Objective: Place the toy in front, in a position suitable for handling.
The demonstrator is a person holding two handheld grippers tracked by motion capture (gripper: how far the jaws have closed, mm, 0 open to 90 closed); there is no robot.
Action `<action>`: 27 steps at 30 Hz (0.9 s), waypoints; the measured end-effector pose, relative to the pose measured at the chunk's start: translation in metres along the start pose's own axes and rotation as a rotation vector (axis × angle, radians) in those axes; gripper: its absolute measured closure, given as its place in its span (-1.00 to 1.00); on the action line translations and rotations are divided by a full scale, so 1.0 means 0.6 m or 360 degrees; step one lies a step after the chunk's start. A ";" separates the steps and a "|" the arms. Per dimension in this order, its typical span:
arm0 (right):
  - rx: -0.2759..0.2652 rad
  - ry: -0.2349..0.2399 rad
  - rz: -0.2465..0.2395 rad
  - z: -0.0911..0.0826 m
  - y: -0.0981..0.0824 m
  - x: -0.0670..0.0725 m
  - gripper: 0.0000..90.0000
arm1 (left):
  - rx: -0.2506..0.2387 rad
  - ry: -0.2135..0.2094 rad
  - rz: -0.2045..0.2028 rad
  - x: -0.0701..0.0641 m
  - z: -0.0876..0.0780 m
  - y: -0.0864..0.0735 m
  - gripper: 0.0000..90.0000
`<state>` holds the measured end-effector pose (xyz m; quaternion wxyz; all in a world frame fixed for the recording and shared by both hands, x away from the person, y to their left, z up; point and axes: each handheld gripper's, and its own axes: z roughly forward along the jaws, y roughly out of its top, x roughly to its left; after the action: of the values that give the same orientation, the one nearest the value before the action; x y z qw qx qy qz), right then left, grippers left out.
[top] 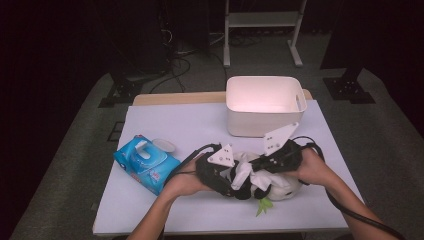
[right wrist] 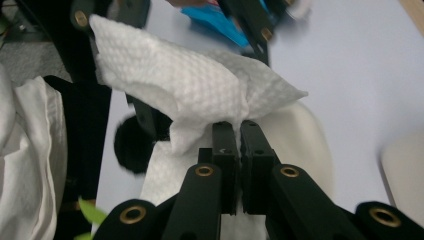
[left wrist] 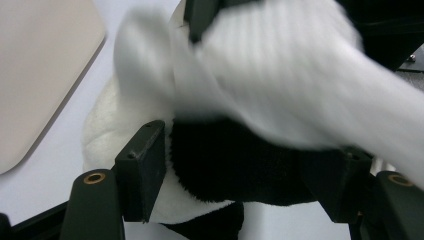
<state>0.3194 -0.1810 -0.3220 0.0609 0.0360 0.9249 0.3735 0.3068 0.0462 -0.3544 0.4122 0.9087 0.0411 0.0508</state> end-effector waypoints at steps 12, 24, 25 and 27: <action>-0.0029 0.0016 -0.0007 0.025 0.022 -0.011 0.92 | 0.0045 -0.0001 0.0035 -0.006 0.002 0.003 -0.33; 0.0035 -0.0054 0.0129 -0.023 -0.042 -0.018 0.91 | 0.0036 -0.0015 0.0014 -0.005 -0.002 0.001 -0.31; 0.0056 -0.0063 0.0147 -0.028 -0.052 -0.018 0.91 | 0.0037 -0.0017 0.0012 -0.004 -0.002 0.001 -0.31; 0.0066 -0.0068 0.0173 -0.033 -0.067 -0.017 0.91 | 0.0033 -0.0029 0.0008 -0.004 -0.004 0.002 -0.31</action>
<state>0.3257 -0.2243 -0.3349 0.0596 0.0953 0.9277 0.3561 0.3043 0.0469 -0.3523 0.4030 0.9135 0.0356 0.0430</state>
